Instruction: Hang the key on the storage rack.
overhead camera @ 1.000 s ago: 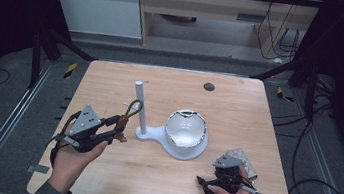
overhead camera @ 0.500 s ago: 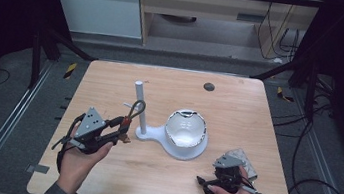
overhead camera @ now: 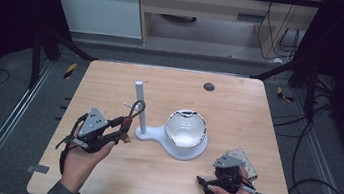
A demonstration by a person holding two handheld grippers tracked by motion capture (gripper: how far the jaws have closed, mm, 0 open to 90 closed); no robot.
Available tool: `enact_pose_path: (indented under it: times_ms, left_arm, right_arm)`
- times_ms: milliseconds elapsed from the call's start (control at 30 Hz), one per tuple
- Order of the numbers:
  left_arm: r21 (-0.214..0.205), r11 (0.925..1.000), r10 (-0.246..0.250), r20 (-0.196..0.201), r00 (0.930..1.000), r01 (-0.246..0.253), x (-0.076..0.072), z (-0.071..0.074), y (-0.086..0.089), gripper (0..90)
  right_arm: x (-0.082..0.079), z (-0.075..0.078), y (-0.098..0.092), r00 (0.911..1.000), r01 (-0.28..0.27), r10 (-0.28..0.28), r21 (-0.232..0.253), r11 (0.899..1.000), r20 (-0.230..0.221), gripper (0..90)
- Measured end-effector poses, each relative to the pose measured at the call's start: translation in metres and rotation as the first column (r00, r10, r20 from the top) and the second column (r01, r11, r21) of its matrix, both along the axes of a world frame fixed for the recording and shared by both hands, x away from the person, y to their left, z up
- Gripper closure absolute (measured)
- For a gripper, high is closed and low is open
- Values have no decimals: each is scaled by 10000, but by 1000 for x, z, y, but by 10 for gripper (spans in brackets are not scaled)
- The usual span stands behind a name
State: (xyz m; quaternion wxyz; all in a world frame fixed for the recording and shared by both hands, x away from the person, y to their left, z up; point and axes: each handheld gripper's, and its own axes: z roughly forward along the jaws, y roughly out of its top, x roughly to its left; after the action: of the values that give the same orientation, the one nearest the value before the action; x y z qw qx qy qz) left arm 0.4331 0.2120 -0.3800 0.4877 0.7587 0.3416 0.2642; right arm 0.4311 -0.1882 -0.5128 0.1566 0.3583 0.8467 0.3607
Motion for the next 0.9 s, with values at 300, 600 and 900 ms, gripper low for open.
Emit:
enact_pose_path:
  times_ms: [300,600,900]
  left_arm:
    - [56,10000,63,-210,9998,-62,5,-9,-1,654]
    - [83,9999,145,-391,9991,-141,13,-15,-3,653]
    - [50,9994,335,-720,9968,-332,30,-25,-8,653]
  right_arm:
    - [0,0,0,10000,0,0,2,10000,1,27]
    - [0,0,0,10000,-16,16,23,10000,29,27]
    - [0,0,0,10000,-6,6,24,10000,32,27]
